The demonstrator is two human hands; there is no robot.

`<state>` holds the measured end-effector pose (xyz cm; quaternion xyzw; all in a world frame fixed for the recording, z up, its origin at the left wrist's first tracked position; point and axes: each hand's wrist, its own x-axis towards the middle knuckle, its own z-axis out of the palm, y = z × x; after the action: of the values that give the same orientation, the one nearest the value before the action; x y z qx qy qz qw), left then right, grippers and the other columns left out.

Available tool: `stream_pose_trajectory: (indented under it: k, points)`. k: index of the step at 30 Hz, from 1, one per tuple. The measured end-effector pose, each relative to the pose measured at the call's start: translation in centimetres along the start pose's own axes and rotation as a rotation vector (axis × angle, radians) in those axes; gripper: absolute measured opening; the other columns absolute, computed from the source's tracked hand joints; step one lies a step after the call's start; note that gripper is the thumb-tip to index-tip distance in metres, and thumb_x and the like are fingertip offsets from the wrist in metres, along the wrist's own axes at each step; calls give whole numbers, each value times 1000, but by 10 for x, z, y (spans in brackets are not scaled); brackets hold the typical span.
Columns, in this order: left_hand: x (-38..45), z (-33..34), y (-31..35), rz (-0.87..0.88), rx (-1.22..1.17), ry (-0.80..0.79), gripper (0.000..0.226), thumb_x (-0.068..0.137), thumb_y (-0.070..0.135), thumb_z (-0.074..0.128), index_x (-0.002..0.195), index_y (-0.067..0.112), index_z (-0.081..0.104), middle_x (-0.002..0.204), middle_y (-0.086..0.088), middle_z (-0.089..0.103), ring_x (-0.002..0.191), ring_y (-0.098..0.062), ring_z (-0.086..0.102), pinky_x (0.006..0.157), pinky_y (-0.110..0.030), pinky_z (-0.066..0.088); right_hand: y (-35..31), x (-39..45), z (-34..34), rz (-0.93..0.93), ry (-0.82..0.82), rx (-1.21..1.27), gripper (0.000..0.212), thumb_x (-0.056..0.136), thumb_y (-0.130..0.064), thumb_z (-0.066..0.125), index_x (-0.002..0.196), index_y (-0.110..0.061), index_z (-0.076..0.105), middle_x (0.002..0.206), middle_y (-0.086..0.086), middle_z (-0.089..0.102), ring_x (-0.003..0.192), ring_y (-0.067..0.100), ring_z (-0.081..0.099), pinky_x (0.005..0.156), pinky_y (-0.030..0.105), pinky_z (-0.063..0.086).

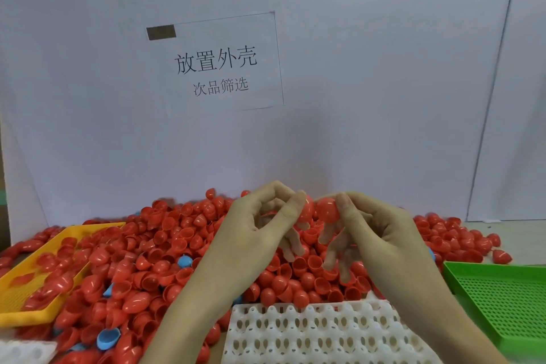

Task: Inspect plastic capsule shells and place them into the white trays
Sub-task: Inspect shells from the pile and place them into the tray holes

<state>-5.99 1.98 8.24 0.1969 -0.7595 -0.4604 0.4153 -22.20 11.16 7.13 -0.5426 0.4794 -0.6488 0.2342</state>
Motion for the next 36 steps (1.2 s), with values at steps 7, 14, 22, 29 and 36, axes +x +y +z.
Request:
stream_pose_trajectory:
  k: [7, 14, 22, 29, 36]
  points:
    - [-9, -45, -9, -111, 627, -53, 23, 82, 62, 77, 80, 39, 75, 77, 21, 74, 71, 1, 70, 69, -12, 52, 32, 4, -4, 248, -250, -329, 19, 109, -30, 51, 119, -34, 67, 87, -2, 79, 69, 21, 78, 61, 31, 63]
    - [-20, -32, -73, -357, 956, -146, 29, 83, 43, 87, 64, 24, 74, 63, 12, 65, 59, 3, 59, 60, -12, 45, 70, -5, -9, 196, -695, -945, 33, 108, -29, 55, 139, -37, 61, 141, -19, 61, 127, 1, 57, 105, 18, 46]
    - [-69, -4, -117, -248, 1067, -6, 33, 93, 63, 66, 87, 30, 69, 86, 19, 51, 87, 0, 52, 67, -12, 39, 92, -27, -18, 224, -693, -1033, 52, 106, -31, 61, 152, -44, 44, 149, -23, 50, 140, 0, 41, 116, 18, 30]
    - [-78, -20, -124, -225, 936, 36, 27, 88, 56, 76, 83, 30, 74, 96, 22, 51, 81, 3, 59, 77, -7, 45, 99, -27, -25, 209, -694, -1003, 49, 103, -36, 65, 147, -48, 47, 139, -28, 52, 130, -5, 46, 111, 14, 35]
    - [-80, -18, -131, -187, 863, -19, 42, 97, 61, 59, 99, 27, 82, 106, 23, 58, 86, 7, 57, 80, -5, 41, 107, -24, -38, 219, -700, -969, 49, 97, -40, 72, 139, -53, 52, 130, -34, 55, 125, -10, 47, 111, 20, 42]
